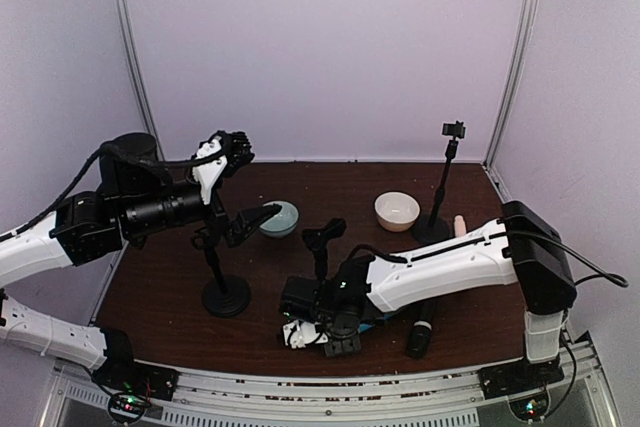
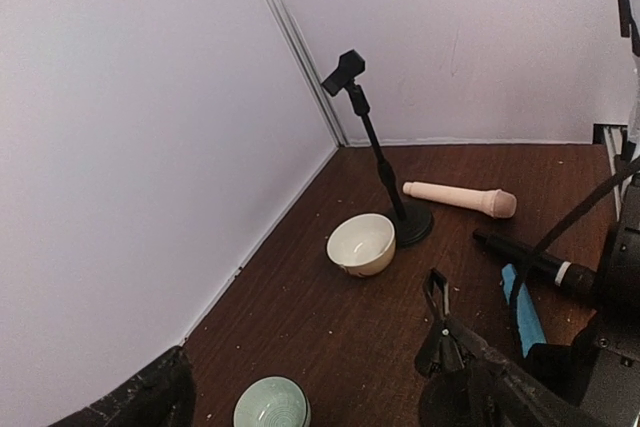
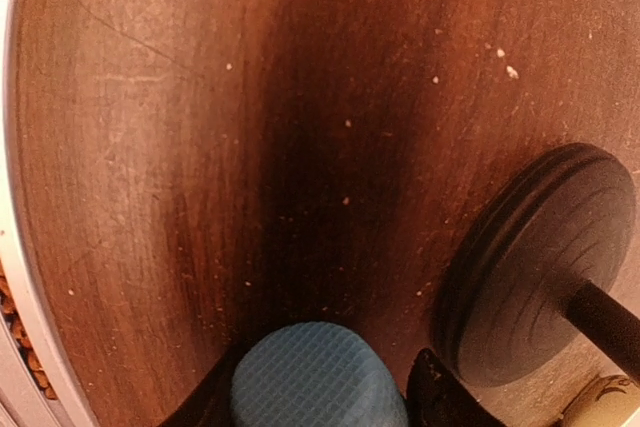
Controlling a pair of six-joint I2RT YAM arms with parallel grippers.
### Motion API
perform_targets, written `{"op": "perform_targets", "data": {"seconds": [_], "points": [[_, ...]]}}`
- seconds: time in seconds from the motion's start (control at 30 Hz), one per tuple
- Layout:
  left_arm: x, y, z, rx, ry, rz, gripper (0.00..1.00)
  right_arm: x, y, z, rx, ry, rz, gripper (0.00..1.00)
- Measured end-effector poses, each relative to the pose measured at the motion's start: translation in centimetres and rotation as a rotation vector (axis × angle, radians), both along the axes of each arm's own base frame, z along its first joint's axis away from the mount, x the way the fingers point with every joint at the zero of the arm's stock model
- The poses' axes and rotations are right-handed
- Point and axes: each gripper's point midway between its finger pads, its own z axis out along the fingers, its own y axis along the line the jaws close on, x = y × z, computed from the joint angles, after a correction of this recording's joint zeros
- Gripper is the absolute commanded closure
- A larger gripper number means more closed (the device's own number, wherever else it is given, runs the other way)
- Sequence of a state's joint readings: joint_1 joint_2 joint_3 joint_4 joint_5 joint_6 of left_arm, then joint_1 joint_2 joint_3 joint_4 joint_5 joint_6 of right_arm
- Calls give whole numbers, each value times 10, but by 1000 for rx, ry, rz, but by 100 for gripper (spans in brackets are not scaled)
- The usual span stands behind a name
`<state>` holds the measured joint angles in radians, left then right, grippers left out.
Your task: Attach the microphones to the stand
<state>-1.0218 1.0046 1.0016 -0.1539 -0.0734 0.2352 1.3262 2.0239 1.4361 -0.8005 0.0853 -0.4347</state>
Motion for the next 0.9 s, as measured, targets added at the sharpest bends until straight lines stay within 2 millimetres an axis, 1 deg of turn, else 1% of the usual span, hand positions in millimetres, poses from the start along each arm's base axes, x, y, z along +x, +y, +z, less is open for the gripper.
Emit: {"op": "perform_targets", "data": {"seconds": [0.1,0.17,0.23,0.3,0.37,0.43,0.5,0.57,0.6,0.67,0.77,0.83,0.9], "points": [[0,0,0,2,-2,1,2,1,0,0,-3,-9,6,61],[0,0,0,2,-3,1,2,2,0,1,-3,-18,8,66],[0,0,0,5,-7,0,2,3,1,4,2,-33,11,68],[0,0,0,8,-11,1,2,4,3,12,13,-58,15,69],[1,1,0,12,-17,6,2,5,5,26,40,-83,19,71],[2,3,-2,18,-23,14,2,2,8,46,85,-99,26,72],[3,4,-3,26,-31,19,2,-4,11,72,144,-105,37,73],[2,5,-3,36,-45,17,2,-13,15,104,222,-101,46,74],[1,6,-2,40,-55,15,2,-19,17,123,277,-92,50,75],[-1,10,4,38,-80,12,3,-28,18,152,367,-66,50,76],[-5,17,11,44,-109,9,13,-44,13,192,501,-14,52,77],[-7,18,12,74,-104,0,19,-52,4,214,598,18,44,79],[-10,15,13,109,-82,-17,22,-57,-7,227,666,47,30,82]]}}
